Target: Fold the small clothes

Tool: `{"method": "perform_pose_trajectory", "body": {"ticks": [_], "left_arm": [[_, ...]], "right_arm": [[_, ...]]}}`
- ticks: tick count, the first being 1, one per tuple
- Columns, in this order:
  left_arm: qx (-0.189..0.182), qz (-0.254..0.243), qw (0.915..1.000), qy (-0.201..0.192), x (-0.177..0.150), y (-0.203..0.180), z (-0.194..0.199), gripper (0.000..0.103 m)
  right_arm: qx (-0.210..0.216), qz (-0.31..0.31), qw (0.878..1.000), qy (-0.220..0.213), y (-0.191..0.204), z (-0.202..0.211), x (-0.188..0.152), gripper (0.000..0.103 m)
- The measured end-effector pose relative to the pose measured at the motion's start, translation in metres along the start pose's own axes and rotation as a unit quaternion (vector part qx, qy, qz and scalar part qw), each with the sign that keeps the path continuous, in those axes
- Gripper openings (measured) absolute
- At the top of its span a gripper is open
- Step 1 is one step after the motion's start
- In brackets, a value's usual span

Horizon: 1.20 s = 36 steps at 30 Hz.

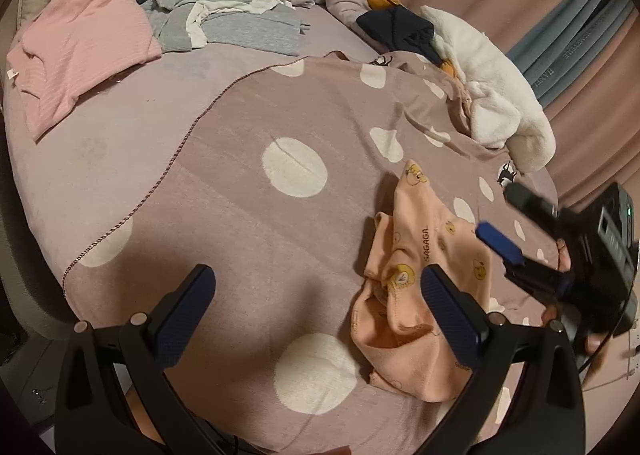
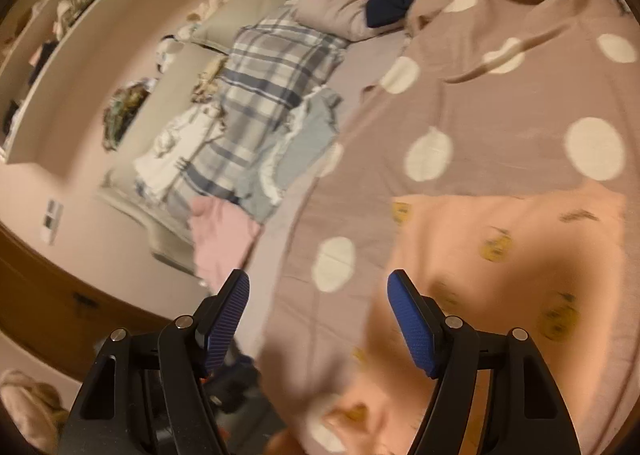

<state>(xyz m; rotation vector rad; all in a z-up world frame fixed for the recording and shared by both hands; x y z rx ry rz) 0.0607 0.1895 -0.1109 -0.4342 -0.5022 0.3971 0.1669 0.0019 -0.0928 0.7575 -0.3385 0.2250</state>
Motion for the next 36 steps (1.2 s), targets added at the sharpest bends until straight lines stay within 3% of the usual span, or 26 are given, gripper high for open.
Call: {"method": "perform_pose_trajectory", "body": {"ticks": [6,11,13,16,19,21,23,26,29,33,36], "left_arm": [[-0.003,0.004,1.0000,-0.003,-0.002,0.000,0.004,0.103],[0.010,0.005,0.9999,-0.008,-0.002,0.004,0.007,0.103],[0.016,0.007,0.9998,-0.006,-0.001,0.006,0.007,0.103],[0.014,0.008,0.9998,-0.007,-0.003,0.007,0.008,0.103],[-0.024,-0.009,0.9997,-0.002,-0.006,-0.003,0.006,0.103],[-0.060,-0.042,0.9973,0.004,-0.011,-0.015,-0.001,0.103],[-0.095,-0.077,0.9924,0.015,-0.023,-0.027,-0.003,0.103],[-0.126,-0.101,0.9868,0.012,-0.041,-0.039,0.013,0.103],[-0.148,-0.110,0.9828,-0.003,-0.056,-0.047,0.044,0.103],[-0.154,-0.118,0.9805,-0.030,-0.068,-0.054,0.085,0.103],[-0.111,-0.143,0.9813,-0.064,-0.079,-0.063,0.114,0.103]], "right_arm": [[0.016,-0.029,0.998,0.046,-0.023,-0.009,-0.032,0.073],[0.023,0.038,0.988,0.148,-0.002,-0.056,-0.095,0.073],[-0.001,0.087,0.983,0.162,0.012,-0.065,-0.117,0.073],[-0.020,0.134,0.980,0.144,0.025,-0.056,-0.129,0.073],[-0.008,0.125,0.983,0.132,0.023,-0.039,-0.128,0.073],[-0.024,0.098,0.990,0.099,0.009,-0.022,-0.122,0.076],[-0.045,0.052,0.996,0.048,-0.012,0.000,-0.118,0.087],[-0.080,-0.021,0.997,-0.002,-0.041,0.023,-0.112,0.091],[-0.054,-0.060,0.996,-0.029,-0.052,0.044,-0.112,0.092],[-0.042,-0.158,0.983,-0.078,-0.079,0.060,-0.116,0.102],[-0.002,-0.195,0.979,-0.060,-0.092,0.051,-0.119,0.102]]}}
Point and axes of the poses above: each gripper's, at about its wrist camera, not at the fingertips, and z roughly against the way its jaws point, y to its left, x to its top, the point moved 5 cm from there along -z, roughly the way its jaws point, and after that the axes turned 10 degrees about y, right-handed, at the moved point
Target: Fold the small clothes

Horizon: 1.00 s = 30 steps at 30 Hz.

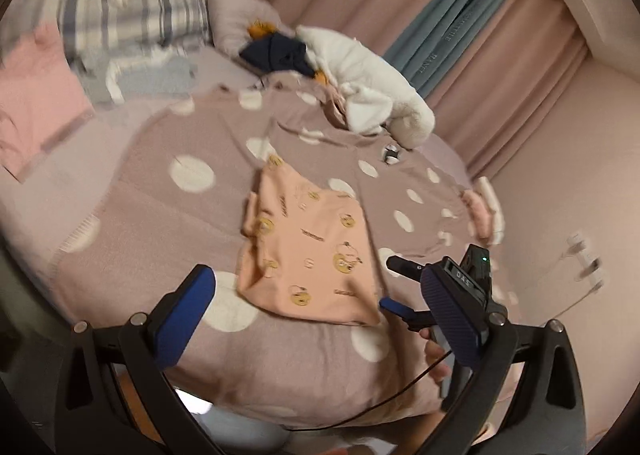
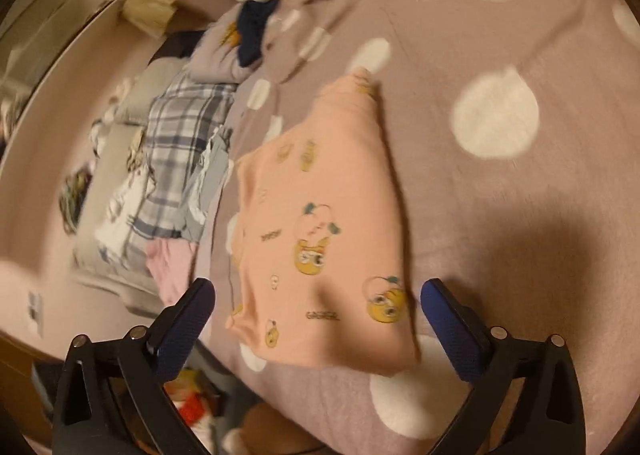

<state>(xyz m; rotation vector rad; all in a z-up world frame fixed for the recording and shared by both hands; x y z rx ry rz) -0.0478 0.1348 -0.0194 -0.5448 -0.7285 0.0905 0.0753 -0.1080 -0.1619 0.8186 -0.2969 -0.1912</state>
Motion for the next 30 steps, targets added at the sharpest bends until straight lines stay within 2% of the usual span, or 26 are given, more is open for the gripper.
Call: {"method": "perform_pose_trajectory", "body": {"ticks": [2,4,7,11,16,20,27,30], "left_arm": [[0.034,-0.018,0.9991,-0.017,-0.001,-0.008,0.013,0.103],[0.054,-0.039,0.9973,-0.031,-0.001,-0.020,0.021,0.103],[0.056,-0.069,0.9960,-0.012,-0.004,-0.037,0.016,0.103],[0.033,-0.080,0.9963,-0.007,-0.014,-0.052,0.018,0.103],[0.041,-0.109,0.9931,-0.014,-0.024,-0.067,0.034,0.103],[0.058,-0.135,0.9887,-0.029,-0.026,-0.076,0.041,0.103],[0.038,-0.124,0.9913,-0.023,-0.024,-0.067,0.029,0.103],[0.042,-0.111,0.9926,-0.025,-0.022,-0.057,0.016,0.103]], "right_arm": [[0.026,-0.030,0.999,0.014,-0.010,-0.009,0.000,0.102],[0.034,-0.041,0.998,0.018,-0.012,-0.017,0.002,0.102],[0.043,-0.052,0.998,0.015,-0.018,-0.005,0.000,0.102],[0.068,-0.040,0.996,0.031,-0.008,0.010,-0.010,0.102],[0.034,-0.018,0.999,0.033,0.001,0.017,-0.015,0.102],[0.035,-0.015,0.999,0.029,0.007,0.020,-0.016,0.102],[0.015,-0.020,0.999,0.029,0.005,0.013,-0.011,0.102],[0.004,-0.008,1.000,0.027,0.003,0.013,-0.010,0.102]]}}
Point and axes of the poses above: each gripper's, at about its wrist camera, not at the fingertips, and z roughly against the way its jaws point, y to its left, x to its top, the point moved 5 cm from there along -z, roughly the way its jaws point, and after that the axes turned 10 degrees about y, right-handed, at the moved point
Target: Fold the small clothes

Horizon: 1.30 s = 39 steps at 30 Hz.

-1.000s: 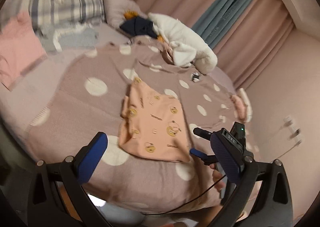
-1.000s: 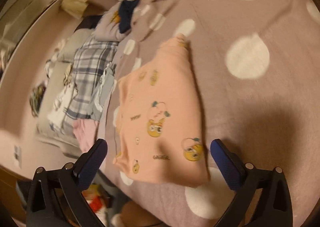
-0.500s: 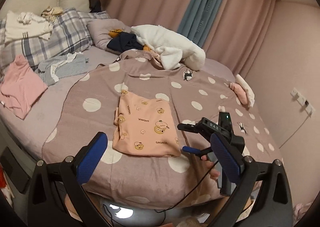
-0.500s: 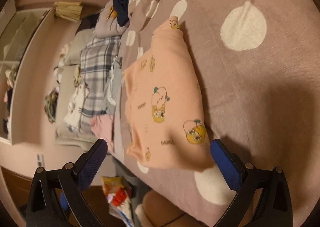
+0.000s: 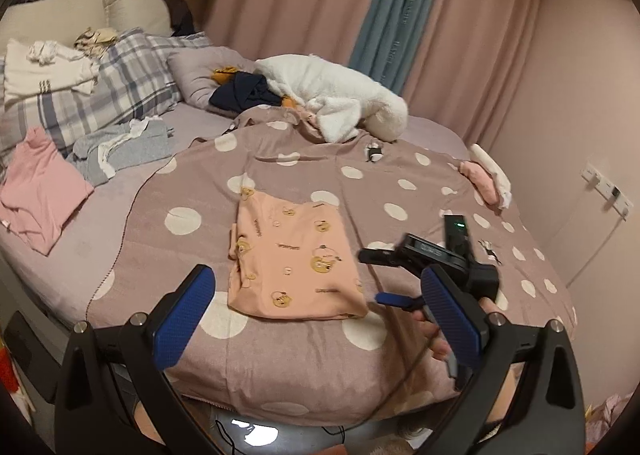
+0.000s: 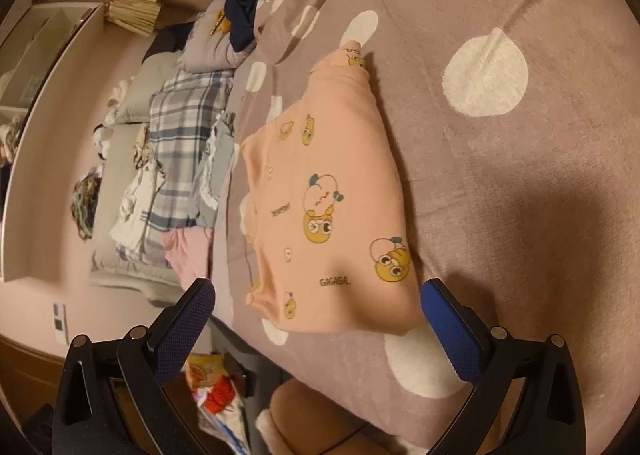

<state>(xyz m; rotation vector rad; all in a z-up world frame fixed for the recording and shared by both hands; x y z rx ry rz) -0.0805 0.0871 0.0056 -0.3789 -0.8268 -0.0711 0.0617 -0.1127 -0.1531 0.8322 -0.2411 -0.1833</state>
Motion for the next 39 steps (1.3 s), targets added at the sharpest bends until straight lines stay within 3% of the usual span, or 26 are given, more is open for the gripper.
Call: {"method": "perform_pose_trajectory", "body": {"ticks": [7,14,18,23,30,33,35,36,39], "left_arm": [[-0.014,0.057,0.9969,0.053,-0.002,0.030,-0.055,0.103],[0.046,0.069,0.9958,0.039,0.005,0.052,-0.100,0.103],[0.047,0.057,0.9960,0.050,0.007,0.064,-0.128,0.103],[0.000,0.078,0.9940,0.077,0.001,0.083,-0.150,0.103],[-0.051,0.143,0.9829,0.104,-0.001,0.109,-0.179,0.103],[-0.124,0.164,0.9697,0.131,-0.007,0.110,-0.193,0.103],[-0.184,0.174,0.9541,0.161,-0.014,0.106,-0.206,0.103],[-0.194,0.171,0.9517,0.166,-0.015,0.103,-0.209,0.103],[-0.192,0.150,0.9559,0.163,-0.010,0.095,-0.210,0.103]], "right_arm": [[-0.044,0.027,0.999,0.005,-0.005,0.002,0.000,0.102],[-0.064,0.098,0.993,-0.009,0.009,0.008,-0.011,0.102],[-0.084,0.093,0.992,-0.004,0.003,0.006,-0.009,0.102],[-0.100,0.073,0.992,-0.038,-0.005,0.019,0.001,0.102],[-0.100,0.060,0.993,-0.035,-0.011,0.012,0.007,0.102],[-0.099,0.060,0.993,-0.023,-0.010,0.003,0.011,0.102],[-0.098,0.064,0.993,-0.019,-0.007,-0.003,0.012,0.102],[-0.098,0.069,0.993,-0.016,-0.004,-0.007,0.013,0.102],[-0.096,0.074,0.993,-0.004,0.001,-0.020,0.016,0.102]]}}
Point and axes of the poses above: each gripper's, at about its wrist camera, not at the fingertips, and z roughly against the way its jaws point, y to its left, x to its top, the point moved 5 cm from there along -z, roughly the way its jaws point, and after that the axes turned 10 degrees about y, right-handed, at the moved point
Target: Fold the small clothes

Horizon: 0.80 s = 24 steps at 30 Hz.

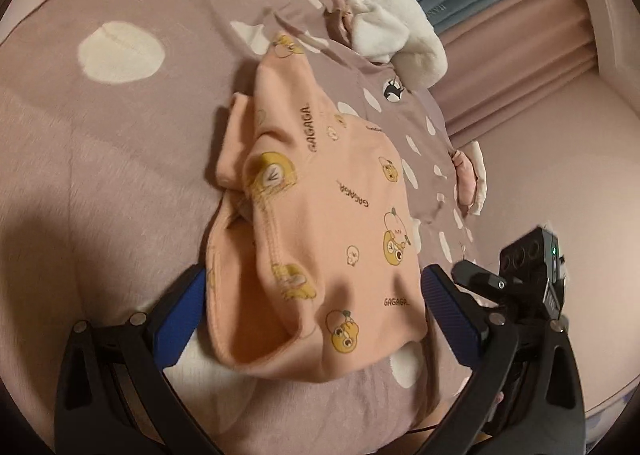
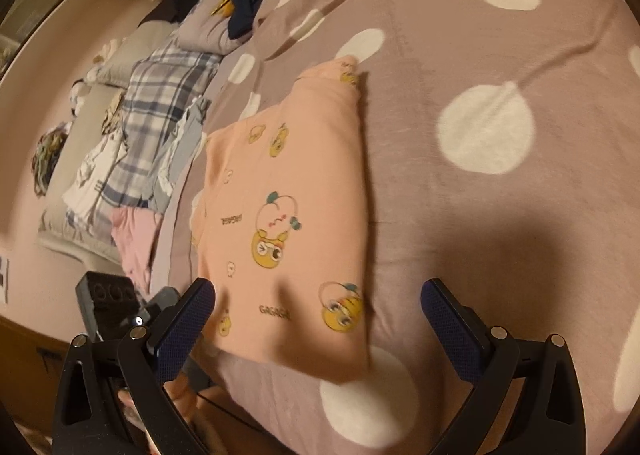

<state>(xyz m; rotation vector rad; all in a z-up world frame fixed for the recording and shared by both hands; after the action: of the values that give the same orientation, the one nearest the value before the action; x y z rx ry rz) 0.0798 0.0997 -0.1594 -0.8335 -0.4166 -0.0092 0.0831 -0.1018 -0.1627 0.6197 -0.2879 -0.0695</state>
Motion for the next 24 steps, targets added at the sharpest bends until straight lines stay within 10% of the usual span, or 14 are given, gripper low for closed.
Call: {"method": "perform_pose_trajectory", "body": {"ticks": [10,24], "left_arm": [[-0.049,-0.050,0.9954,0.065,0.008,-0.031,-0.041,0.103],[-0.147,-0.015,0.9857,0.082,0.027,-0.041,-0.055,0.103]], "right_arm": [[0.002,0.027,0.999,0.040,0.013,-0.025,0.017,0.102],[0.148,-0.021,0.986,0.071,0.004,-0.039,0.048,0.102]]}}
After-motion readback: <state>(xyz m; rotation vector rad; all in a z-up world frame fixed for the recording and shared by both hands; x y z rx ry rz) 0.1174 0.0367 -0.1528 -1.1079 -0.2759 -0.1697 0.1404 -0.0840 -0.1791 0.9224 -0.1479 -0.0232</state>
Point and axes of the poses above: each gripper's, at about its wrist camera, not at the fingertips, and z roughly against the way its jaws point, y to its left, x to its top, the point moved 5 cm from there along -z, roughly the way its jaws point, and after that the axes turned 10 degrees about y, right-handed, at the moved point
